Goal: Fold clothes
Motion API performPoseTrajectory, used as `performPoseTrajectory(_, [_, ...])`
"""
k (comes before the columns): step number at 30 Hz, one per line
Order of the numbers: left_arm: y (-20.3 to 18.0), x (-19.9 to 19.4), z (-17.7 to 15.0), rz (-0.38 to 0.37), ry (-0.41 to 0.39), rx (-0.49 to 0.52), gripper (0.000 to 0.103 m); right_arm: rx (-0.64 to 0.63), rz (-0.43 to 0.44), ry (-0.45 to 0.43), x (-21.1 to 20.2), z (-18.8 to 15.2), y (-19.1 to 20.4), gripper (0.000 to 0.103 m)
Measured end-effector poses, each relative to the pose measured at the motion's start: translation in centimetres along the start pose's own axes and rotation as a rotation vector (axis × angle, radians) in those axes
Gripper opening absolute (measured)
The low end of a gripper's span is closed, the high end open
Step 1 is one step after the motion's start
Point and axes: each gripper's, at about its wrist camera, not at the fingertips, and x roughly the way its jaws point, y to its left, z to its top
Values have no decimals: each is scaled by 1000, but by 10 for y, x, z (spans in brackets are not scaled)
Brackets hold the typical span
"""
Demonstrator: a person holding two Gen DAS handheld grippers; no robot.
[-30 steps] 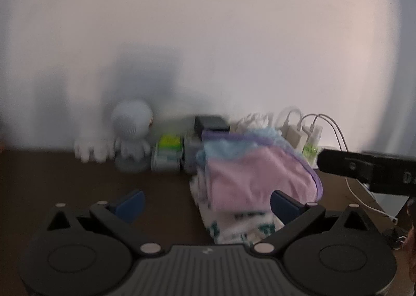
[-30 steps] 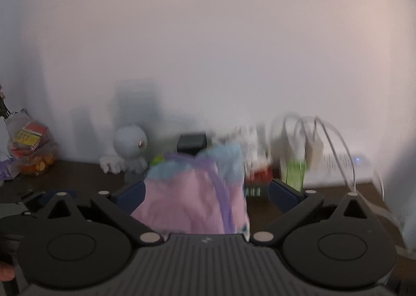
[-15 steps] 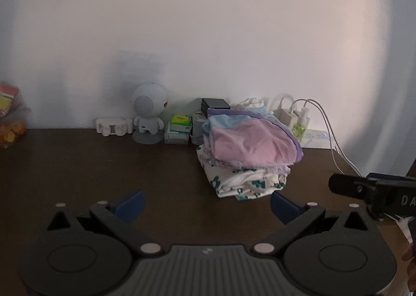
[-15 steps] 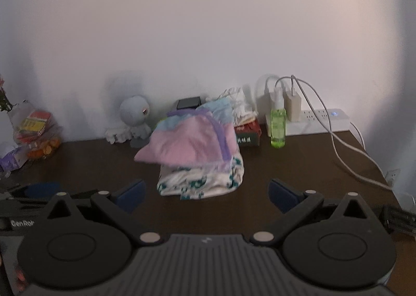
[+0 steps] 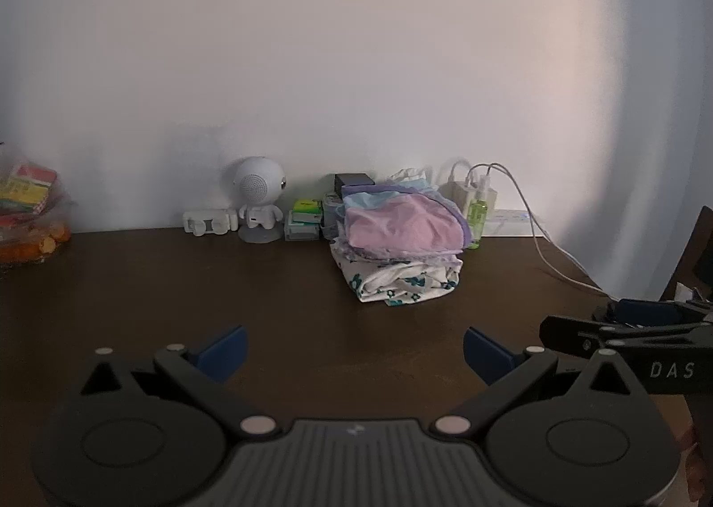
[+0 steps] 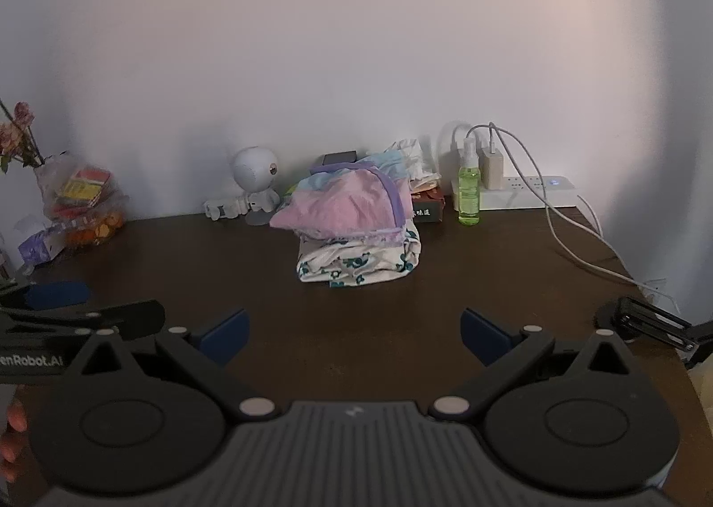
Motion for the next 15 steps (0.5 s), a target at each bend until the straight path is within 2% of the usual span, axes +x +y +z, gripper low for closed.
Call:
performPoseTrajectory(6, [-6,-31,-22,6,-2,8,103,-26,-6,-6,-31,-21,8,103])
performPoseTrajectory(10, [-8,-51,-38,-22,10,1,103,-52,-20,-8,-52,-38,13,103])
performPoseTrajectory(15, [-17,-75,-60,14,9,30,103,-67,-30,-11,-78,-62,18,103])
